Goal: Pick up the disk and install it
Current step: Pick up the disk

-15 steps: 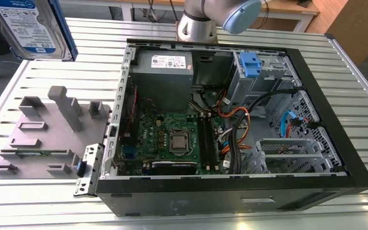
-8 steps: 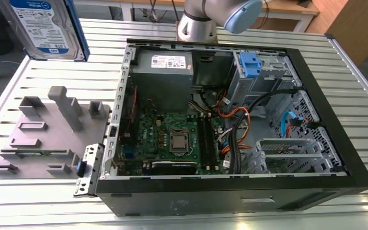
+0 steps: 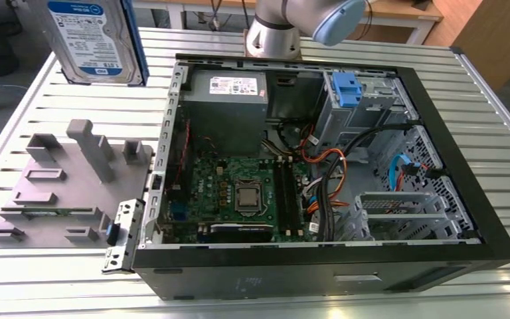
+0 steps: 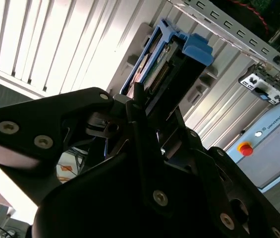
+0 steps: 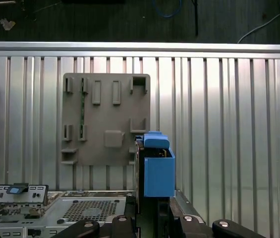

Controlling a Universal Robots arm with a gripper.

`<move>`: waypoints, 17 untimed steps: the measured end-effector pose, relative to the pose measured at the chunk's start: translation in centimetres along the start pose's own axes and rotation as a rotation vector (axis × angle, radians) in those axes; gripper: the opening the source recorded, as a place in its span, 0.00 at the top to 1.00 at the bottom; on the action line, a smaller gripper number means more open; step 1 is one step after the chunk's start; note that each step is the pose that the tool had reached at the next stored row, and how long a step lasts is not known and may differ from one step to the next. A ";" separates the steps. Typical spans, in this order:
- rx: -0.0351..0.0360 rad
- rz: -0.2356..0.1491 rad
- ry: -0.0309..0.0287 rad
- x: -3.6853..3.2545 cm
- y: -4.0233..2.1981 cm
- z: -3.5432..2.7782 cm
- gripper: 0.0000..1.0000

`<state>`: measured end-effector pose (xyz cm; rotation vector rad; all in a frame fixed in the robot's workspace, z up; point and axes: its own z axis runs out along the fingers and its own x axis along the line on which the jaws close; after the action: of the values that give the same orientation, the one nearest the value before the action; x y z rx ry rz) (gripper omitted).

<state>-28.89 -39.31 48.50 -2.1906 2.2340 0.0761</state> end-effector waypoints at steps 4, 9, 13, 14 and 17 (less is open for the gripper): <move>-0.0001 0.000 0.0000 -0.03 -1.30 -0.04 0.65; -0.0001 0.000 0.0001 -0.06 -2.95 -0.08 0.65; -0.0001 0.000 0.0000 -0.08 -4.30 -0.11 0.65; 0.0000 0.000 0.0000 -0.09 -4.62 -0.11 0.65; -0.0001 0.000 0.0001 -0.12 -5.63 -0.14 0.65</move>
<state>-23.26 -39.31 48.50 -2.1905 2.2342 0.0761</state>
